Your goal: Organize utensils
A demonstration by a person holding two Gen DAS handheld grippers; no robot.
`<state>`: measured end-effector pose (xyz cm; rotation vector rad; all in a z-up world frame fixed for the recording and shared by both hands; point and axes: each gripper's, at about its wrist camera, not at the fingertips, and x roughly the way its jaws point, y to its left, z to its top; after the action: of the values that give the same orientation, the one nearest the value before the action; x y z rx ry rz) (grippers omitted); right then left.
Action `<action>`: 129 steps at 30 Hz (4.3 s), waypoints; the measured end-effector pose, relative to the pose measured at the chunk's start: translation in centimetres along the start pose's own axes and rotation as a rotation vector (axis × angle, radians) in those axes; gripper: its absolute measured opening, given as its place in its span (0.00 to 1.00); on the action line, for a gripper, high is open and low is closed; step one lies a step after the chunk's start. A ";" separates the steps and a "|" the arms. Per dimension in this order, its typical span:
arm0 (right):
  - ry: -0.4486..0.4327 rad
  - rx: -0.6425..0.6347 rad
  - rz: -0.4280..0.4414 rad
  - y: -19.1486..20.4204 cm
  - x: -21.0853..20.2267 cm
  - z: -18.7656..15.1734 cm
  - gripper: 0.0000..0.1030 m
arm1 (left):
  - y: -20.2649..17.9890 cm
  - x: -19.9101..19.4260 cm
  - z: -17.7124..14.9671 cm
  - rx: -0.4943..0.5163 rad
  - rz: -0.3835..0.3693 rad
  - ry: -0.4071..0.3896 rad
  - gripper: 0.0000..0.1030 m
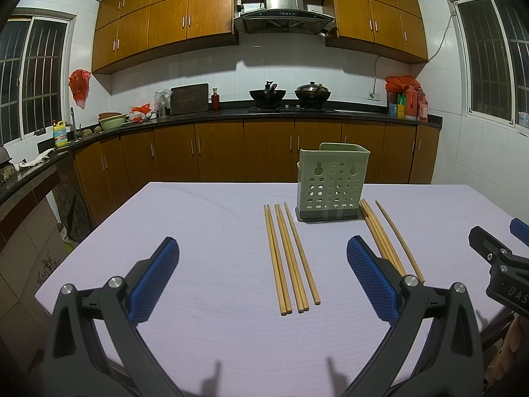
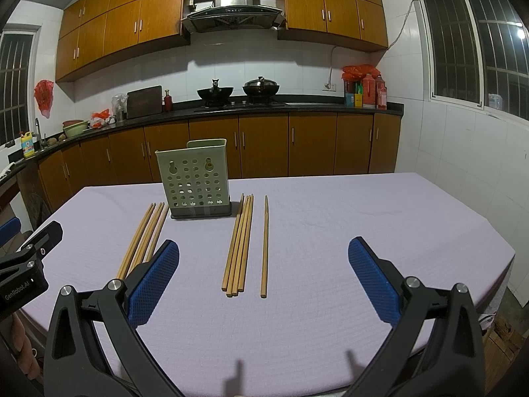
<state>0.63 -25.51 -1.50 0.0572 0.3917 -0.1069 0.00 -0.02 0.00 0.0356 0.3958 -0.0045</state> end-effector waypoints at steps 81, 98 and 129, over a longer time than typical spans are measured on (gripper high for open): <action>0.473 0.072 0.036 -2.2 16.3 -2.3 0.21 | 1.6 17.7 -2.3 -0.034 -0.113 0.452 0.37; 0.467 0.083 0.005 -4.0 17.7 -1.3 0.07 | 2.8 21.0 -2.0 -0.023 -0.105 0.504 0.08; 0.095 0.054 0.032 -5.7 10.7 8.4 0.07 | 5.2 13.6 9.9 -0.048 -0.092 0.105 0.07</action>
<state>12.97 -32.76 1.97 0.1220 0.4824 -0.0837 16.43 4.82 4.00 -0.0302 0.5019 -0.0843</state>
